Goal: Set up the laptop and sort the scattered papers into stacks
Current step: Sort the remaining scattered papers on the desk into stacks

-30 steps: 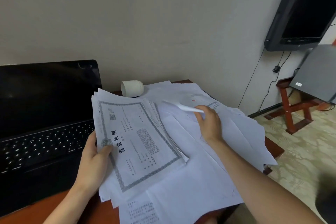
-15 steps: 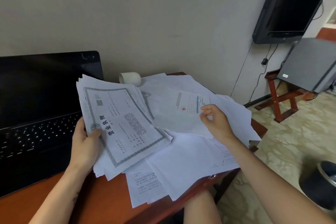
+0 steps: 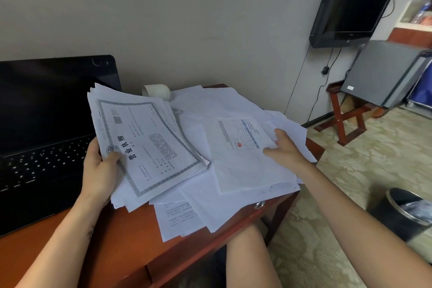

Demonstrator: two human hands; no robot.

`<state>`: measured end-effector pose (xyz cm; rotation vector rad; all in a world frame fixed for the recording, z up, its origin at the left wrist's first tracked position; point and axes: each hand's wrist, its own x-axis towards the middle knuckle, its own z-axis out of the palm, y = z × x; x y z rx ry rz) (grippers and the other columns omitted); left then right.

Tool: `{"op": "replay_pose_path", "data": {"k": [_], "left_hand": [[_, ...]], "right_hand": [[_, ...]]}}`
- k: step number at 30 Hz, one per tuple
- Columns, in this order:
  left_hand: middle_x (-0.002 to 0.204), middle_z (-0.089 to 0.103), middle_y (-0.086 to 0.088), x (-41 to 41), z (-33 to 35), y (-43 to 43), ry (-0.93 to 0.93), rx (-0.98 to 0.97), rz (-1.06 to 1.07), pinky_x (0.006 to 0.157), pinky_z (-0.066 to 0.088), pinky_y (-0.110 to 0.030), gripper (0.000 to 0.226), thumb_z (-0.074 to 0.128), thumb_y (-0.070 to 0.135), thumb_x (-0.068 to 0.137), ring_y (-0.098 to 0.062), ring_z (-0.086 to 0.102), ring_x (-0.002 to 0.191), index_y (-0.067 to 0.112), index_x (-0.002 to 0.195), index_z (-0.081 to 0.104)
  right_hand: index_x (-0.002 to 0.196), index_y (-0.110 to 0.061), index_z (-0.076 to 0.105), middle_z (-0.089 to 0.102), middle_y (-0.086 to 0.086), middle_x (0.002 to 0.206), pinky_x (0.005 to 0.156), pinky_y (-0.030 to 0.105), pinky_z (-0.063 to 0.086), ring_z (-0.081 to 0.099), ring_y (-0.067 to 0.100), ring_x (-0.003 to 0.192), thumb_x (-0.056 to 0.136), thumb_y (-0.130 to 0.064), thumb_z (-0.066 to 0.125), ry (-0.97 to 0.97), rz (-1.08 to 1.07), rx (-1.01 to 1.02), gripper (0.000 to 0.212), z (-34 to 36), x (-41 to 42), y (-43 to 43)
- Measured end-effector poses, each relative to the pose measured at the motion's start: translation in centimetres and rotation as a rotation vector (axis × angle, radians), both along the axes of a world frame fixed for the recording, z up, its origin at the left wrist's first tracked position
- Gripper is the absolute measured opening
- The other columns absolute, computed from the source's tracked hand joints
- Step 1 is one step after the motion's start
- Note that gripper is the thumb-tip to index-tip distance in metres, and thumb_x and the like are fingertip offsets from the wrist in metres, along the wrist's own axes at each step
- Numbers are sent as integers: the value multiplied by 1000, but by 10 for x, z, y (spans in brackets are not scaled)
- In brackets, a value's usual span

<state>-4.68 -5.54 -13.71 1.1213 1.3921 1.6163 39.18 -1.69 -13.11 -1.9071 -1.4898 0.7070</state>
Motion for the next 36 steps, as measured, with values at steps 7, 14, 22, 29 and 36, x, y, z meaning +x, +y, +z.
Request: {"op": "replay_pose_path", "data": {"k": [7, 14, 22, 29, 36], "left_hand": [[129, 65, 11, -7, 4, -7, -12, 38, -13, 94, 54, -32, 51, 45, -8, 103, -5, 67, 113, 21, 145, 49], [137, 63, 6, -38, -5, -24, 77, 17, 17, 103, 52, -49, 49, 48, -1, 105, -17, 63, 124, 29, 144, 50], [133, 64, 12, -54, -5, -48, 126, 42, 31, 98, 53, -42, 52, 46, -3, 105, -9, 64, 121, 29, 146, 48], [135, 64, 9, -53, -5, -49, 117, 39, 18, 94, 53, -37, 52, 46, -1, 106, -10, 65, 121, 28, 149, 47], [134, 66, 8, -57, -9, -45, 60, 30, 27, 100, 53, -45, 54, 47, -4, 103, -16, 65, 123, 34, 142, 52]], "right_hand": [[154, -16, 32, 61, -8, 110, 87, 29, 47, 61, 20, 112, 95, -6, 66, 186, 47, 85, 69, 8, -15, -1], [134, -17, 59, 64, -5, 128, 87, 26, 54, 62, 7, 110, 96, -2, 60, 70, 301, -14, 41, 16, -24, -7], [122, -38, 60, 50, 1, 119, 96, 41, 51, 48, 22, 116, 50, -84, 71, -357, 290, -187, 86, 4, -65, 9], [110, -25, 67, 73, -9, 105, 84, 34, 59, 70, 10, 95, 43, -63, 90, -162, 265, -198, 81, -3, -69, 30], [103, -15, 68, 73, 0, 101, 77, 29, 55, 71, 18, 91, 86, -17, 79, 34, 244, -164, 21, 13, -65, 14]]}}
